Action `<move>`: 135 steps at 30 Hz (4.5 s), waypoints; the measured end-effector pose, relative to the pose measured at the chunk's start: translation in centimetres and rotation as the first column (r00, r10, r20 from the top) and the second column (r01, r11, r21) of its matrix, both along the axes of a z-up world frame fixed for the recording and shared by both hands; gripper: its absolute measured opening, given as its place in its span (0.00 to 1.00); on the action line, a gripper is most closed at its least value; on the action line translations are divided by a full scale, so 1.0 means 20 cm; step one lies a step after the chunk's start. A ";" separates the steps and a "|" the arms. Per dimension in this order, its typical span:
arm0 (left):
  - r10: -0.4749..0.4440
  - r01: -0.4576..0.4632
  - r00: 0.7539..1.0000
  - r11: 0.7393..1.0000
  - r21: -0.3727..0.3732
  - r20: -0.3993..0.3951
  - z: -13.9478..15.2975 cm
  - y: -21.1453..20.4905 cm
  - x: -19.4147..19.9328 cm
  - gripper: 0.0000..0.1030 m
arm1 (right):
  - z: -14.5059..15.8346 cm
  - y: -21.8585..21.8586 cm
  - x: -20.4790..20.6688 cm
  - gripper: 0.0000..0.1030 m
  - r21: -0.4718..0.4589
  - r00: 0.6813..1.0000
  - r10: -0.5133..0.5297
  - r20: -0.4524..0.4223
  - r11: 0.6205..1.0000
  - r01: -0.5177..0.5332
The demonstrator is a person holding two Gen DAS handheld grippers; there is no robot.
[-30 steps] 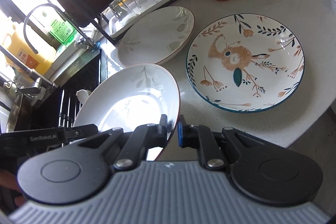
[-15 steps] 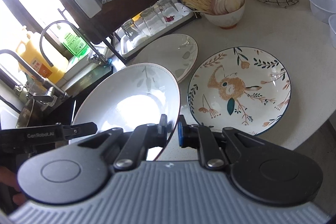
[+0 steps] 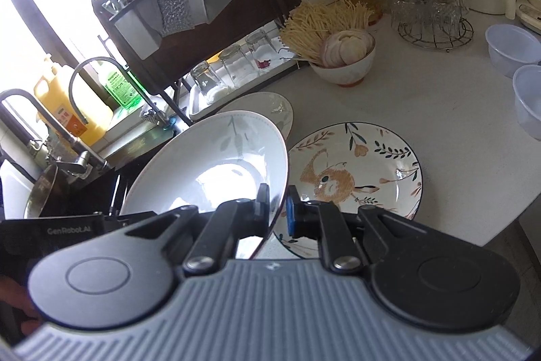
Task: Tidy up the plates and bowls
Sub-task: 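Carry the held white plate over the floral-painted plate, then lower the white plate onto the floral plate and open both grippers, then move both grippers to the second white plate near the dish rack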
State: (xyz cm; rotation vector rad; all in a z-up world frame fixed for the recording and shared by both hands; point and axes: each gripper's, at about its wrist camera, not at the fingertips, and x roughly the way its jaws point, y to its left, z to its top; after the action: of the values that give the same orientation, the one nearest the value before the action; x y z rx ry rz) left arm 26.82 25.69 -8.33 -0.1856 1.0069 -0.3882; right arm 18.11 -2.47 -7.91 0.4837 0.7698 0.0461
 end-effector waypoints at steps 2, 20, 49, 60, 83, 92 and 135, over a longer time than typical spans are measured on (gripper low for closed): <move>0.010 -0.011 1.000 1.000 -0.024 -0.016 -0.02 -0.04 0.00 0.22 | -0.01 -0.05 0.01 0.13 -0.018 1.000 0.010 0.000 1.000 -0.010; 0.154 -0.156 0.986 0.987 -0.033 -0.061 -0.24 -0.43 0.04 0.22 | -0.19 -0.40 0.19 0.13 -0.074 0.988 0.149 -0.041 0.986 -0.152; 0.164 -0.163 0.986 0.986 0.024 -0.018 -0.41 -0.55 0.12 0.26 | -0.46 -0.49 0.28 0.20 -0.066 0.978 0.193 -0.084 0.978 -0.199; 0.157 -0.156 0.987 0.987 0.026 -0.038 -0.39 -0.56 0.14 0.43 | -0.45 -0.54 0.28 0.20 0.039 0.984 0.136 -0.113 0.990 -0.132; 0.193 -0.193 0.981 0.981 0.033 -0.007 -0.17 -0.66 0.05 0.47 | -0.35 -0.55 0.31 0.38 0.068 0.951 0.177 -0.255 0.984 -0.165; 0.153 -0.153 0.988 0.987 0.036 0.012 -0.10 -0.69 0.05 0.47 | -0.28 -0.57 0.28 0.37 0.055 0.960 0.149 -0.238 0.989 -0.140; 0.259 -0.268 0.957 0.962 0.051 0.133 0.21 -0.96 -0.59 0.47 | 0.24 -0.80 -0.27 0.37 -0.148 0.936 0.304 0.175 0.948 -0.280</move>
State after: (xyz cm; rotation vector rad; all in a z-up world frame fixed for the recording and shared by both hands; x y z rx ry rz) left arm 15.11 6.45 -4.21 -0.2280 0.8571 -0.1192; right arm 12.80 -18.43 -3.04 0.2407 0.6411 0.3195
